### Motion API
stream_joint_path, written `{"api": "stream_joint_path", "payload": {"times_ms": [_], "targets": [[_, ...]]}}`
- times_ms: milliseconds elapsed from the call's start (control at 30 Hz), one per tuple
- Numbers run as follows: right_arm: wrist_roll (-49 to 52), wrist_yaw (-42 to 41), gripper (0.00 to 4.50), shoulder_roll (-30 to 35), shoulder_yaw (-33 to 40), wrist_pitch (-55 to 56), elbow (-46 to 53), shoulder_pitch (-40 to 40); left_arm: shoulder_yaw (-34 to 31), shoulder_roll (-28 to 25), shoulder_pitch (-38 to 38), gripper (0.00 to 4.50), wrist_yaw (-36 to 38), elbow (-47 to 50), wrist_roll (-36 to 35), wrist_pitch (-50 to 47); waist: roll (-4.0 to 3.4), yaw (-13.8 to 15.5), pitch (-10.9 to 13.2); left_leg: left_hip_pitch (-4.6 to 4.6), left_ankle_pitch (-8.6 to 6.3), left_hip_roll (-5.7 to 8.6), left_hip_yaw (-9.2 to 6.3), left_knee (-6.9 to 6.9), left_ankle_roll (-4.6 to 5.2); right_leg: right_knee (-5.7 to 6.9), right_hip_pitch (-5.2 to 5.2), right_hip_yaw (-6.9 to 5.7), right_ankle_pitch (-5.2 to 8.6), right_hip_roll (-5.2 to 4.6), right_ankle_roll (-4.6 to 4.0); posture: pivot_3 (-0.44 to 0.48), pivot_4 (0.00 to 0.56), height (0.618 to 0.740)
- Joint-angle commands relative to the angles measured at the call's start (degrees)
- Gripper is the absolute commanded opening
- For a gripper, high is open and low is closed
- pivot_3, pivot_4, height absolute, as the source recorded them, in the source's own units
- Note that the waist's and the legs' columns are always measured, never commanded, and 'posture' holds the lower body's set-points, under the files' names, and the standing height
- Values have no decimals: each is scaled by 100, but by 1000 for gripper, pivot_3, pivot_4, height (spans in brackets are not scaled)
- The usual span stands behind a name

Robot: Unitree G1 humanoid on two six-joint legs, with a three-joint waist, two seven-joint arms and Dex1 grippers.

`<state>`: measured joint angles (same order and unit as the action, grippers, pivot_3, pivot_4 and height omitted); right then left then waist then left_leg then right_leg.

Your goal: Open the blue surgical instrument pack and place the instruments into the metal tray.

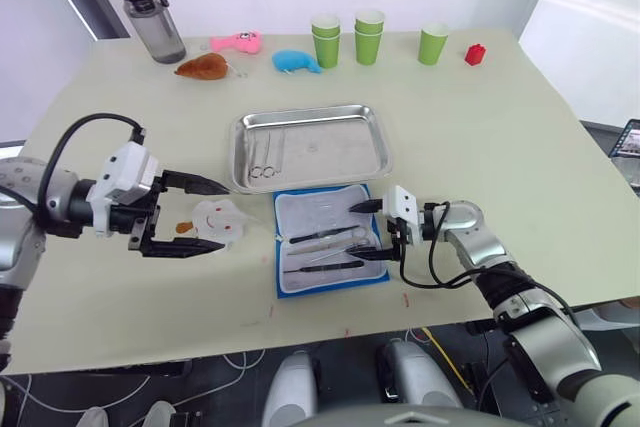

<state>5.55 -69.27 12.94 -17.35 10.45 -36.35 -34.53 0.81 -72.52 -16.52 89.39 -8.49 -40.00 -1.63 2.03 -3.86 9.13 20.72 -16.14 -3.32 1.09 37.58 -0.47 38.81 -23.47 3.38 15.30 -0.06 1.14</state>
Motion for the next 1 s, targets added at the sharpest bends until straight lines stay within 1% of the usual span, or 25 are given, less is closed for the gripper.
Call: {"api": "stream_joint_path", "payload": {"times_ms": [33,100,167,233,467,567,633,767,867,1000], "targets": [[-415,26,4500,64,-297,-143,-522,285,166,-174,-95,4464,311,35,-245,342,0,1,0,0,0,0,1,-3,0,0,-1,0,0,1,0,0,150,734],[-412,14,4500,83,-295,-131,-506,318,215,-122,-136,4464,311,81,-275,357,0,1,0,0,0,0,5,-3,0,0,-1,0,0,2,0,0,150,734],[-410,6,4500,105,-292,-135,-486,344,236,70,-200,4464,311,166,-200,317,1,5,0,0,0,0,9,-3,0,0,-1,0,1,4,1,0,150,734],[-410,7,4500,119,-294,-156,-460,365,226,428,-180,4464,283,287,31,270,-1,14,-2,0,0,1,14,-3,0,-1,-1,0,1,4,2,0,150,734],[-403,14,4500,142,-293,-213,-368,420,236,1303,-20,4464,-392,760,708,77,3,12,-4,2,0,2,18,-4,0,0,0,4,-11,8,1,0,150,734],[-400,27,4500,151,-290,-234,-335,438,395,1811,-48,4464,-1036,881,1181,-18,3,33,-5,0,0,2,16,-5,0,1,0,10,-18,6,6,0,150,734],[-401,37,4500,161,-286,-237,-325,440,445,2066,-110,4464,-1375,812,1482,-85,8,40,-7,-1,0,3,15,-5,0,0,1,13,-19,6,8,0,150,734],[-409,61,4500,167,-275,-235,-339,419,553,2436,-285,4464,-1696,509,1965,-91,21,44,-16,0,0,3,15,-5,0,0,0,11,-20,11,6,0,150,734],[-409,84,4500,158,-268,-239,-352,401,620,2643,-508,4464,-1773,147,2241,-17,30,49,-22,0,0,4,16,-6,0,1,1,10,-20,11,7,0,150,734],[-408,111,4500,145,-264,-243,-346,408,662,2755,-692,4464,-1655,-197,2448,152,34,46,-24,0,0,4,16,-6,0,2,1,9,-20,11,6,0,150,734]]}}
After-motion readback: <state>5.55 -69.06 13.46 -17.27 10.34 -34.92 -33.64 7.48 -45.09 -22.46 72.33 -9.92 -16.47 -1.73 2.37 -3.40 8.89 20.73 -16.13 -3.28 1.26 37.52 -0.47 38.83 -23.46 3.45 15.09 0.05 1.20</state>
